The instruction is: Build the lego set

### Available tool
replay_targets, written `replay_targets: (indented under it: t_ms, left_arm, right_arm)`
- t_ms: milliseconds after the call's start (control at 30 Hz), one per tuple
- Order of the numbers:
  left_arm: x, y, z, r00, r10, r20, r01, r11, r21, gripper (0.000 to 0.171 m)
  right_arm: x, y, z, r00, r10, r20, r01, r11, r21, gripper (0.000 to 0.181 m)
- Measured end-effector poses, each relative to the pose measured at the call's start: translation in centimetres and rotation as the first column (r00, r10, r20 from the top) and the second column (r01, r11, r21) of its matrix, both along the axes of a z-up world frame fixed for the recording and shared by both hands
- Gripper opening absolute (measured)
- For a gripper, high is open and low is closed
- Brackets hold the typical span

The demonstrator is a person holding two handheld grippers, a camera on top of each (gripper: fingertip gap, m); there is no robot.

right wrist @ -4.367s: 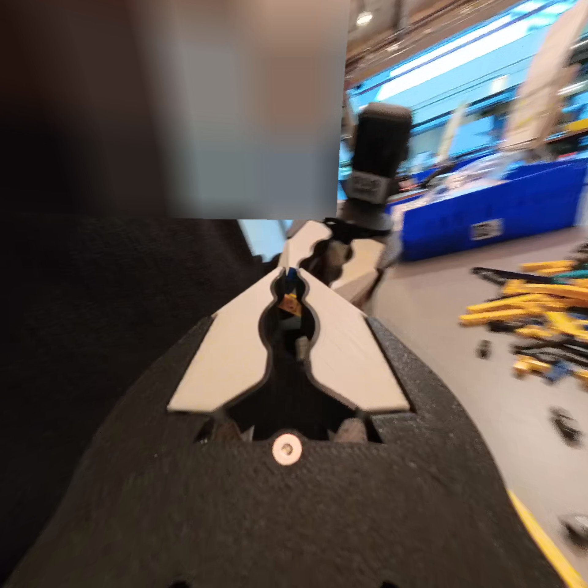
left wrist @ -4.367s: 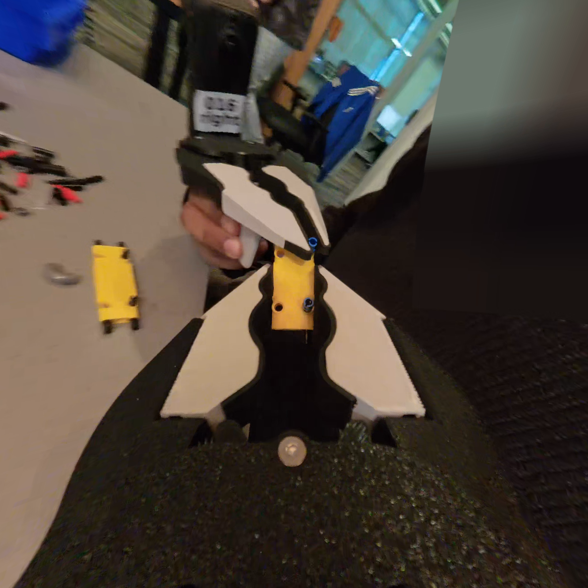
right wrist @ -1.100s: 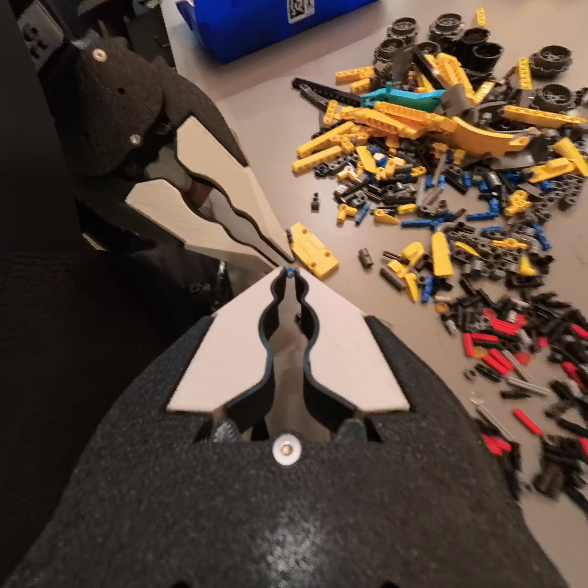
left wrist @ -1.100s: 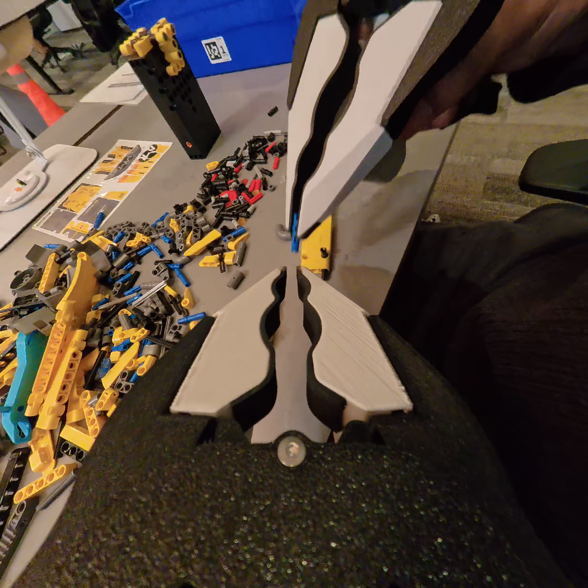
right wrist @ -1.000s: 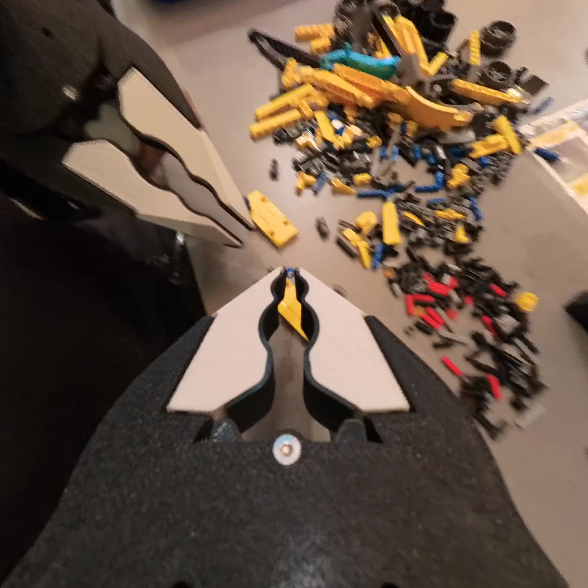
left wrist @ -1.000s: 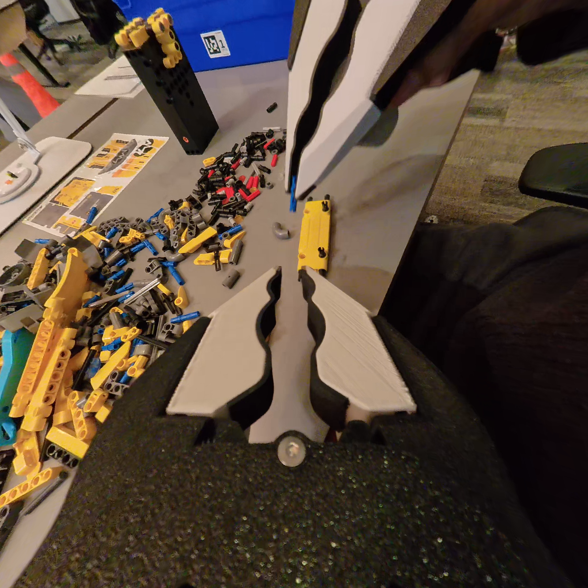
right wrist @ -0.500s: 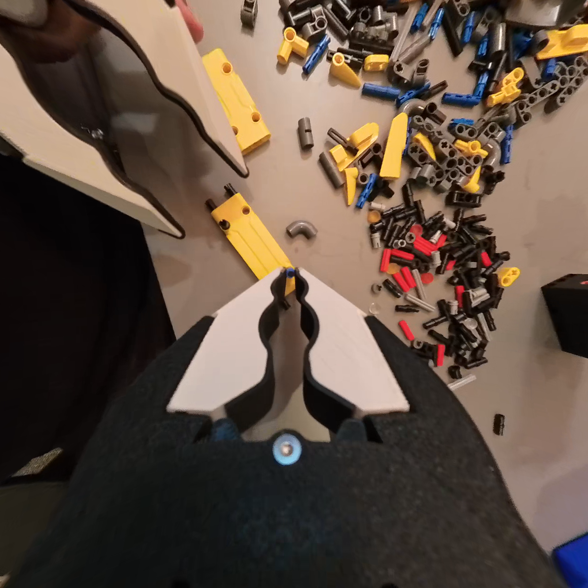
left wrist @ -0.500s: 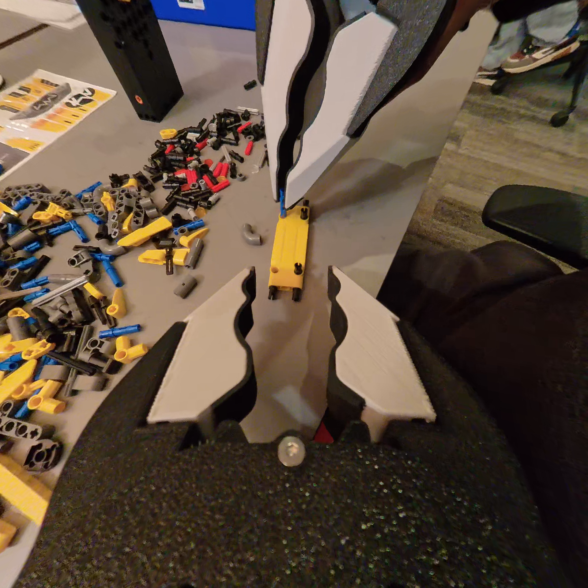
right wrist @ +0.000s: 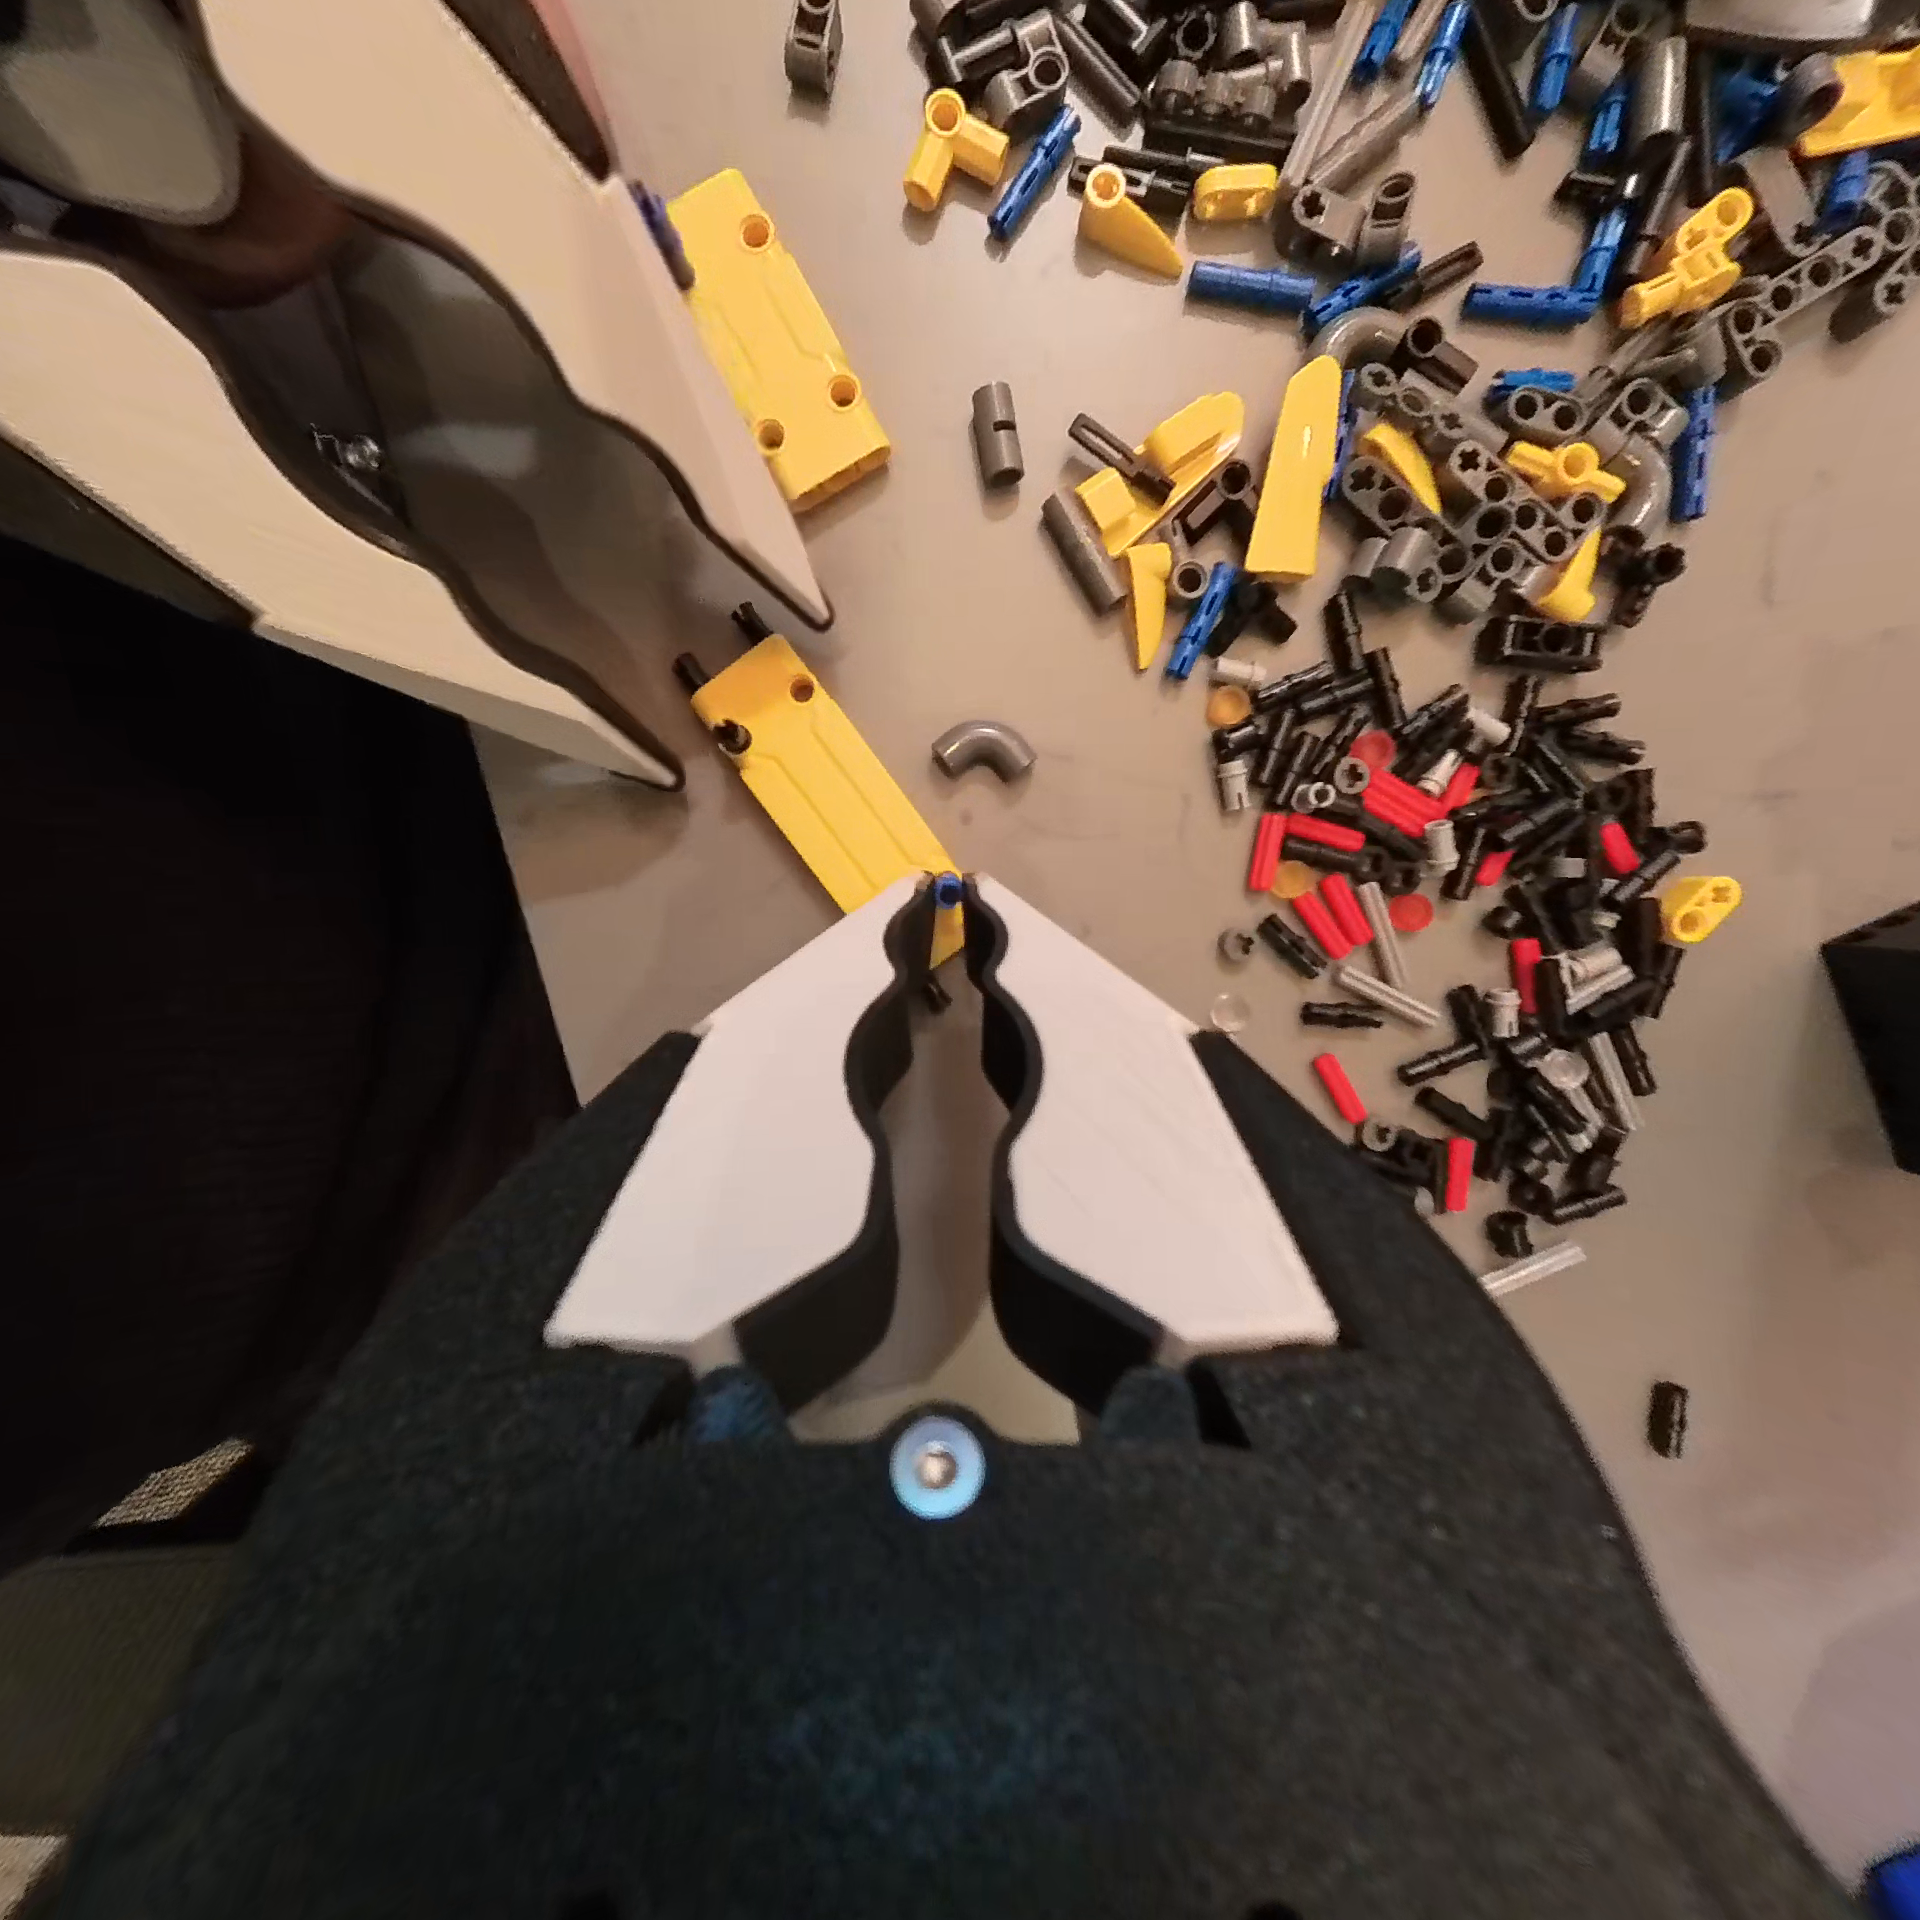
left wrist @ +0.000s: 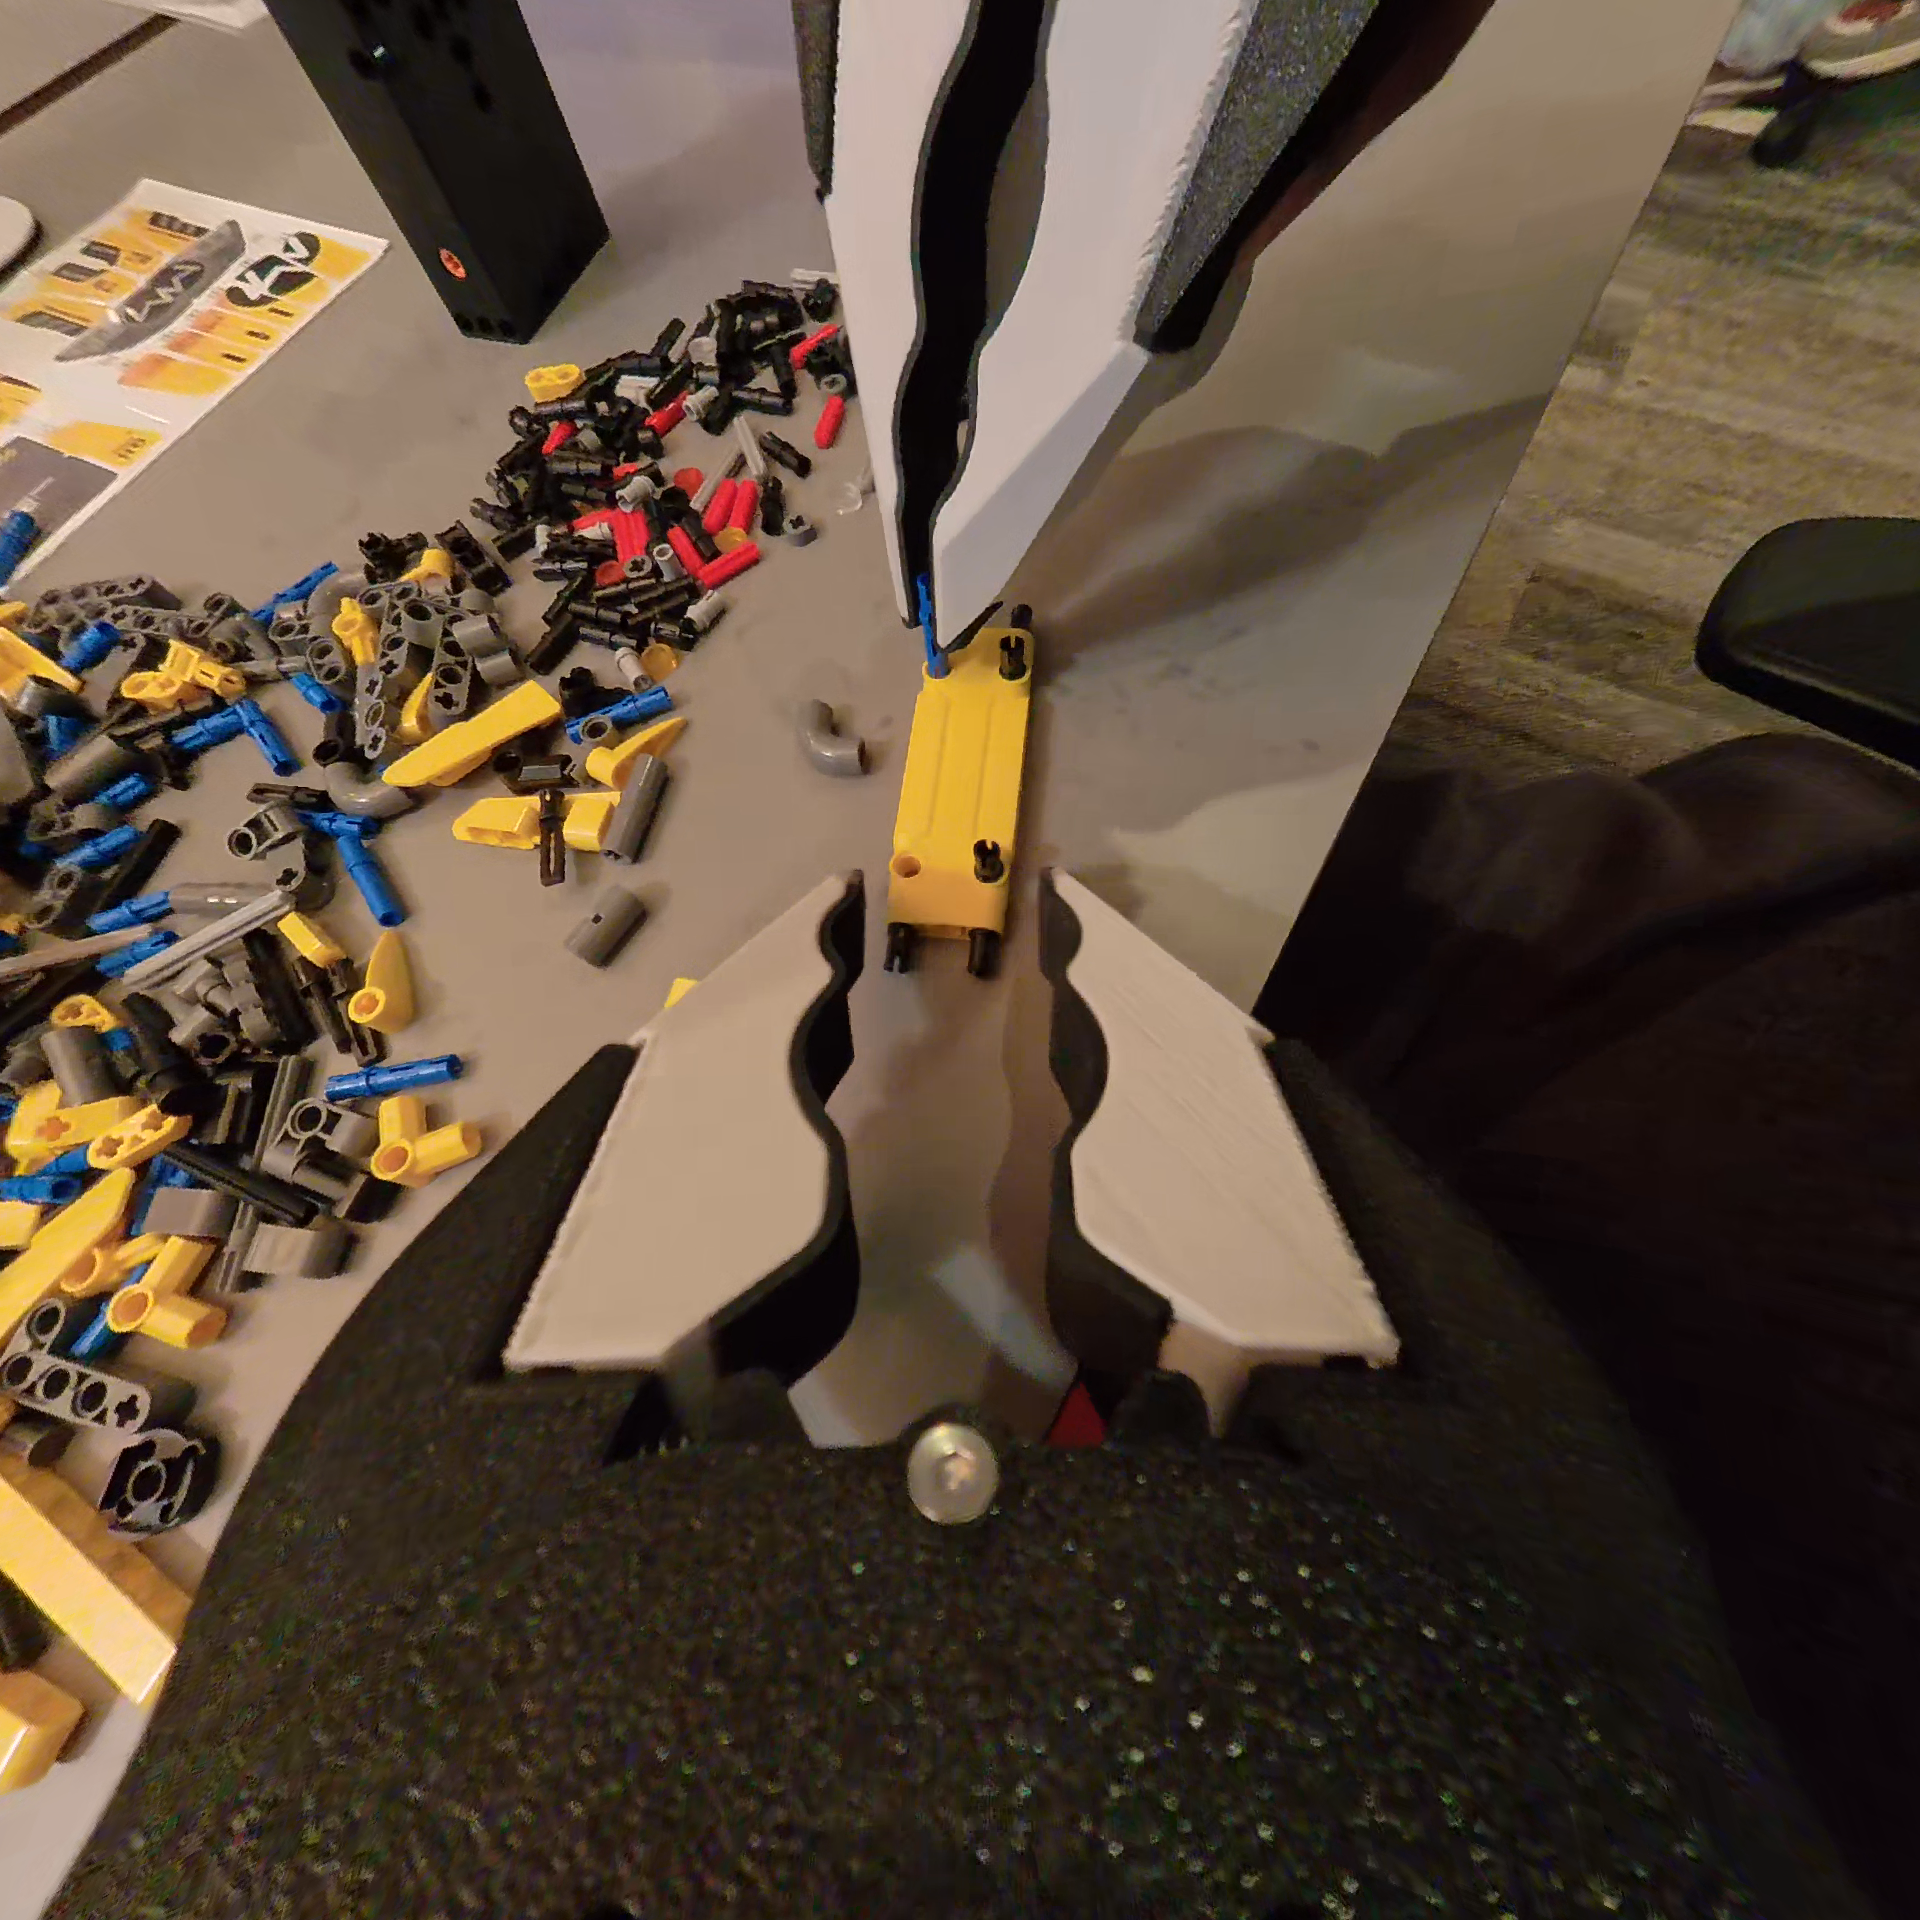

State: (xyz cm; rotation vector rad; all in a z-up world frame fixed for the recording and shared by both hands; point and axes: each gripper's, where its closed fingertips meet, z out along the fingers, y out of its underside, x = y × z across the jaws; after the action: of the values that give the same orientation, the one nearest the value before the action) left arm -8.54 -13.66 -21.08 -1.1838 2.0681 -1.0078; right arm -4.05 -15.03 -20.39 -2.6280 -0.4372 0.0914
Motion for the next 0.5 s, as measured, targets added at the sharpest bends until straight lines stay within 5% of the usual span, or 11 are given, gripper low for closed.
replay_targets:
  t_ms: [200,500]
  left_arm:
    - [0.1,-0.1,0.1,1.0,0.009,0.024,-0.009,1.0,0.019,0.008]
    - [0.0,-0.3,0.4,0.999,-0.009,0.043,0.009,1.0,0.009,0.007]
  right_arm:
    - [0.0,-0.2,-0.1,0.999,-0.017,-0.047,0.015,0.999,-0.042,0.004]
    - [0.5,-0.9,-0.7,0.994,0.076,0.076,-0.064,0.987,-0.148,0.004]
